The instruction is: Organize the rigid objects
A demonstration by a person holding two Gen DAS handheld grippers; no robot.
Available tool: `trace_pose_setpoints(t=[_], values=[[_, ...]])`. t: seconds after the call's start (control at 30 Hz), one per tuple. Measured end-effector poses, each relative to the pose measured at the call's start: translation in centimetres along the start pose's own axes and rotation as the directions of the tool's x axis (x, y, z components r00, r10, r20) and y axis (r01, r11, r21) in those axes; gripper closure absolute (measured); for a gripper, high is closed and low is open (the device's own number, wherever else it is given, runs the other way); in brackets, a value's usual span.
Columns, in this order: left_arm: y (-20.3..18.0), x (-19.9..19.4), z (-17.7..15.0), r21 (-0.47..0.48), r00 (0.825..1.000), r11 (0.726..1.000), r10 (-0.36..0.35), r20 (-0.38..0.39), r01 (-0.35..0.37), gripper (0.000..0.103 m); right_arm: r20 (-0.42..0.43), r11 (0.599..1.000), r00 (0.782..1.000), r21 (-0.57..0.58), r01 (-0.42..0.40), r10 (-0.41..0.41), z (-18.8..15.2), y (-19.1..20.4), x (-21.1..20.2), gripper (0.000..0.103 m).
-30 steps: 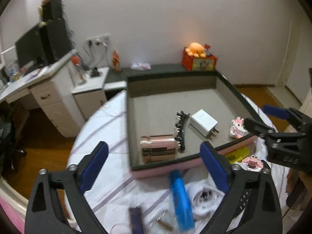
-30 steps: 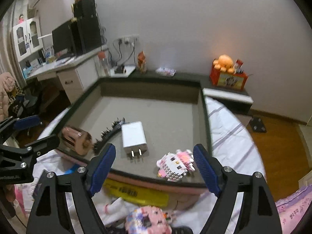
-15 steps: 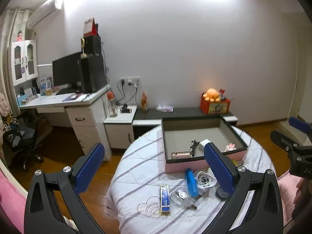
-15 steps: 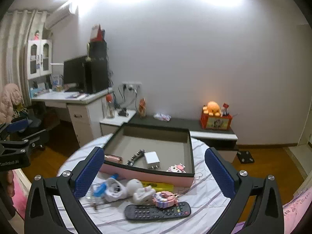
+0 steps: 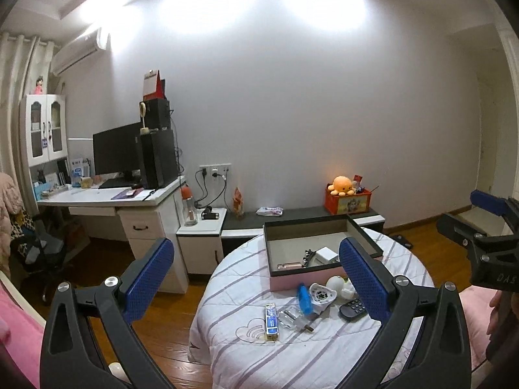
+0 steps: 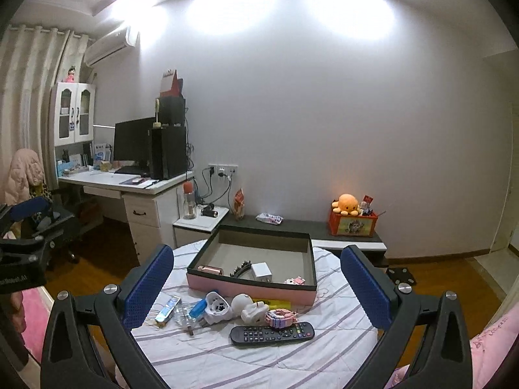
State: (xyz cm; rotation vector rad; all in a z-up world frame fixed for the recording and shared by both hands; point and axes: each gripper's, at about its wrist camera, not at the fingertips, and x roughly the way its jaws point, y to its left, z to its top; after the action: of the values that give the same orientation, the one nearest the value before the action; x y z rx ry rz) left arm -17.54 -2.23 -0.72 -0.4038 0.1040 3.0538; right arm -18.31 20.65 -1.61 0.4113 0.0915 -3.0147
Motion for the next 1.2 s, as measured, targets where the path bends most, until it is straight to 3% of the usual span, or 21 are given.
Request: trace_pose_setpoints(t=[0.37, 0.53, 0.63, 0.7, 0.9, 1.03, 1.2], values=[[-0.6, -0.1, -0.9, 0.025, 0.999, 1.0, -0.004, -0.034, 0.005, 0.0, -0.016, 1.0, 1.0, 0.006, 0.007, -0.007, -1.1, -0.1, -0.6, 0.0], [-0.9, 2.7, -3.5, 0.066, 0.991, 0.998, 0.0, -0.134, 0.009, 0.0, -0.08, 1.0, 0.997, 0.025, 0.007, -0.005, -3.0, -0.9, 1.1, 0.0], [-0.9, 5.1, -5.5, 0.084, 0.977, 0.996, 0.013, -0.212, 0.005, 0.0, -0.141, 0.999, 0.99, 0.035, 0.018, -0.012, -4.7, -1.5, 3.0, 0.0], [-0.6, 7.3, -7.4, 0.085, 0.959, 0.996, 0.012, -0.283, 0.013, 0.0, -0.186, 0.999, 0.982, 0.046, 0.021, -0.012, -6.1, -2.1, 4.3, 0.0], [-0.6, 13.3, -12.6, 0.076, 0.884, 0.997, 0.016, -0.467, 0.022, 0.0, -0.331, 0.996, 0.944, 0.08, 0.034, -0.006, -11.0, -3.6, 9.0, 0.0], [-1.0, 16.0, -14.4, 0.073, 0.85, 0.997, 0.006, -0.526, 0.038, 0.0, -0.398, 0.995, 0.917, 0.092, 0.034, 0.006, -13.2, -4.0, 11.4, 0.0], [-1.6, 18.0, -14.2, 0.018, 0.848, 0.996, -0.06, -0.526, 0.082, 0.0, -0.43, 0.994, 0.903, 0.105, 0.037, 0.012, -14.1, -4.8, 13.5, 0.0]])
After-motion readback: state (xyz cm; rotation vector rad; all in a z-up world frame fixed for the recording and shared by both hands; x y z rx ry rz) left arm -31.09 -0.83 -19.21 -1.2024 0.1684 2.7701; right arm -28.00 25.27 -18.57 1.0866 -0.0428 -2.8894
